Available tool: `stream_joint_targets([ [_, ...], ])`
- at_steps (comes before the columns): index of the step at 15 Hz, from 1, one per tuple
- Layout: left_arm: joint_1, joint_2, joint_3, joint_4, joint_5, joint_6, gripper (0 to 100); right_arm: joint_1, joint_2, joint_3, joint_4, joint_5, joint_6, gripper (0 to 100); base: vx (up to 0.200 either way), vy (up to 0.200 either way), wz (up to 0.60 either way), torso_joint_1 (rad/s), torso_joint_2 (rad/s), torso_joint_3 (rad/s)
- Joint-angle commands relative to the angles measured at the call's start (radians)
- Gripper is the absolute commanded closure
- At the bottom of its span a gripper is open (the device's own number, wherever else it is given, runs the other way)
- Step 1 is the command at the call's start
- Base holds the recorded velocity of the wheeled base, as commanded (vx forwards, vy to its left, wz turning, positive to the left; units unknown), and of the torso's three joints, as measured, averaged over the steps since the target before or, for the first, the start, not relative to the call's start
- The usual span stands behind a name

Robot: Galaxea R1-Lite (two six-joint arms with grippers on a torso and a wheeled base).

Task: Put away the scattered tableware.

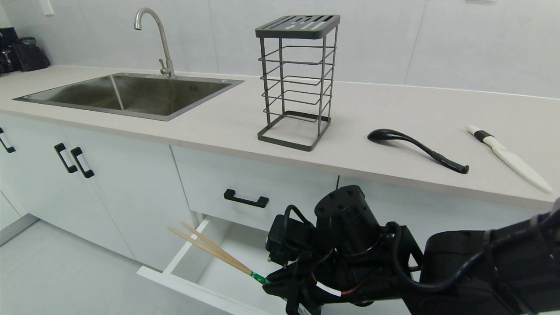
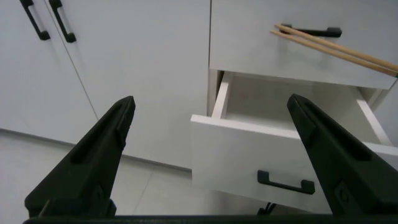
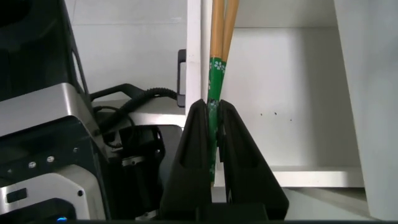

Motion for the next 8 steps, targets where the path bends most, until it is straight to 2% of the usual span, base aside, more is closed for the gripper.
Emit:
stream_joint_targets([
  [1, 0.0, 0.001, 0.0, 0.0, -0.001, 0.0, 0, -0.015, 0.069, -0.042, -0.001, -0.001, -0.022, 100, 0.0, 0.0, 0.0, -0.124, 0.2, 0.056],
  [8, 0.0, 0.001, 0.0, 0.0, 0.0, 0.0, 0, -0.047, 0.172, -0.102, 0.013, -0.001, -0.029, 100, 0.0, 0.0, 0.0, -0.017, 0.1, 0.035],
])
